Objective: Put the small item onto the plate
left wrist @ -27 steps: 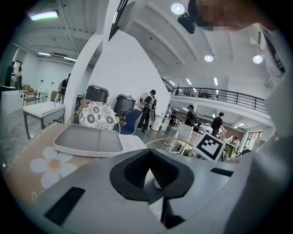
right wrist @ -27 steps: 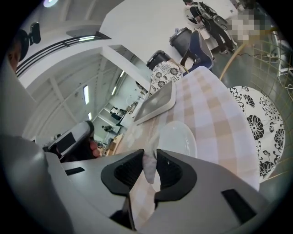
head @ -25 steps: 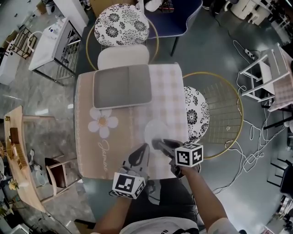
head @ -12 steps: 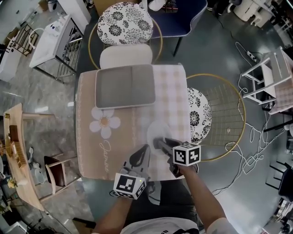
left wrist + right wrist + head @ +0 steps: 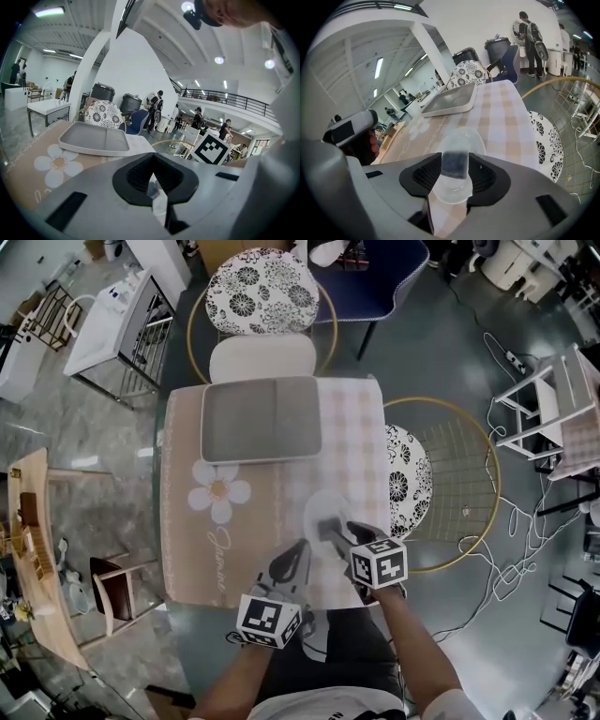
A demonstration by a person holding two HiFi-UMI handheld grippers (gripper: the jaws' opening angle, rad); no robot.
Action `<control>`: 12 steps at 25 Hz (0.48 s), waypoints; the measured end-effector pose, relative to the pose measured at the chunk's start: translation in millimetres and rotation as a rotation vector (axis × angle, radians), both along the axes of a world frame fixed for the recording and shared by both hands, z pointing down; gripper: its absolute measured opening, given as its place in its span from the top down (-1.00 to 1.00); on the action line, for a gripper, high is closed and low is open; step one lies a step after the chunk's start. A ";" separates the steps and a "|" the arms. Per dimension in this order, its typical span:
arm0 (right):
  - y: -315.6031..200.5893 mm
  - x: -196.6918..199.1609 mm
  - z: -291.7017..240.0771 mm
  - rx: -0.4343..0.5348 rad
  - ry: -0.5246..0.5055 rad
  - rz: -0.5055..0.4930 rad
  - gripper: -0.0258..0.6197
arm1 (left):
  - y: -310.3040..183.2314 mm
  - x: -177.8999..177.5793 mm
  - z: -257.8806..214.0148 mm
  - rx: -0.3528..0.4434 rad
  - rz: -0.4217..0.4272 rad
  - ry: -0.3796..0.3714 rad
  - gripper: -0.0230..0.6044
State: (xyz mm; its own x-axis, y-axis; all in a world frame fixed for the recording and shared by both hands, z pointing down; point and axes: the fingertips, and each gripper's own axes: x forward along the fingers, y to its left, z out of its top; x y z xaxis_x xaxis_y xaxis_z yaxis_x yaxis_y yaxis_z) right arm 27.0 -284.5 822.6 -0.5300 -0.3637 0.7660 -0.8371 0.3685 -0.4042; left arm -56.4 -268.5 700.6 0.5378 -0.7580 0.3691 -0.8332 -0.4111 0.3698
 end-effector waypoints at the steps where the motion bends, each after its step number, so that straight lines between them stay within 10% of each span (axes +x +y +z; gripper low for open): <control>1: 0.3 0.3 -5.7 0.004 -0.009 0.005 0.41 | 0.8 0.1 -1.7 -0.003 0.000 -0.002 0.91; 12: 15.8 -12.1 -139.7 0.161 -0.237 0.030 0.66 | 18.7 10.3 -71.3 -0.004 0.039 -0.010 0.91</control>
